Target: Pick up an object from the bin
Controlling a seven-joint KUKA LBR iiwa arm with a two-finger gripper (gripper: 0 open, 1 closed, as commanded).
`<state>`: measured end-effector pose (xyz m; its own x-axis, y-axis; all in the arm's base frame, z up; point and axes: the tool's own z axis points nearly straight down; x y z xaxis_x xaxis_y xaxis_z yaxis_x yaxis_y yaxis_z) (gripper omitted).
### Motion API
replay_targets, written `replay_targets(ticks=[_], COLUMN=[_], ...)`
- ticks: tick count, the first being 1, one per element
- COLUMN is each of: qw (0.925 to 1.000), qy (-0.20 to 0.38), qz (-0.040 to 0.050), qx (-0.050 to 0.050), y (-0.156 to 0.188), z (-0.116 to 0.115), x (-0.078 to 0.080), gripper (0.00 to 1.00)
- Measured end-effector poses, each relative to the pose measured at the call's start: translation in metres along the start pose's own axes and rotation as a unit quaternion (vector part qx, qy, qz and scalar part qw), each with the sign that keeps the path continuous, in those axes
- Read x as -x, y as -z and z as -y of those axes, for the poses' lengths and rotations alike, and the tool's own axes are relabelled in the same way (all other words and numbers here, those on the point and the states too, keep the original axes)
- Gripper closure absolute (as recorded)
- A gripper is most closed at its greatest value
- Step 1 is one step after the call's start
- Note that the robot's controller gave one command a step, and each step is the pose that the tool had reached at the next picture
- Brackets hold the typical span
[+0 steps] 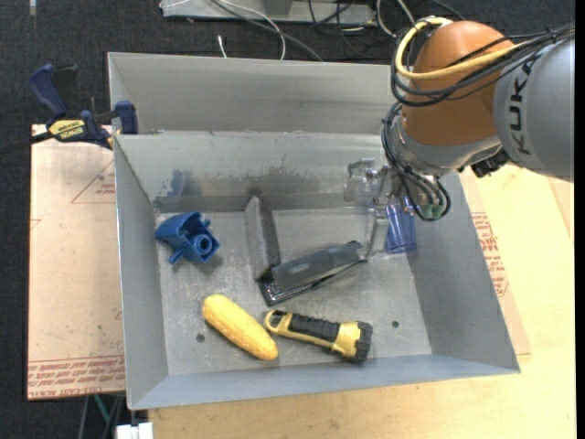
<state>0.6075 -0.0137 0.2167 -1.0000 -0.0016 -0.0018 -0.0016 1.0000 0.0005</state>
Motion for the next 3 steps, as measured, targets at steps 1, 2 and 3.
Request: replay_targets(ticks=[1, 2, 3], qw=[1.0000, 0.9932, 0.9933], qy=[0.000, 0.116, 0.115], qz=[0.0000, -0.0010, -0.0009], qx=[0.000, 0.001, 0.001], y=[0.000, -0.071, -0.073], z=[0.000, -0.007, -0.008], x=[0.000, 0.007, 0.007], gripper=[0.00, 0.00, 0.00])
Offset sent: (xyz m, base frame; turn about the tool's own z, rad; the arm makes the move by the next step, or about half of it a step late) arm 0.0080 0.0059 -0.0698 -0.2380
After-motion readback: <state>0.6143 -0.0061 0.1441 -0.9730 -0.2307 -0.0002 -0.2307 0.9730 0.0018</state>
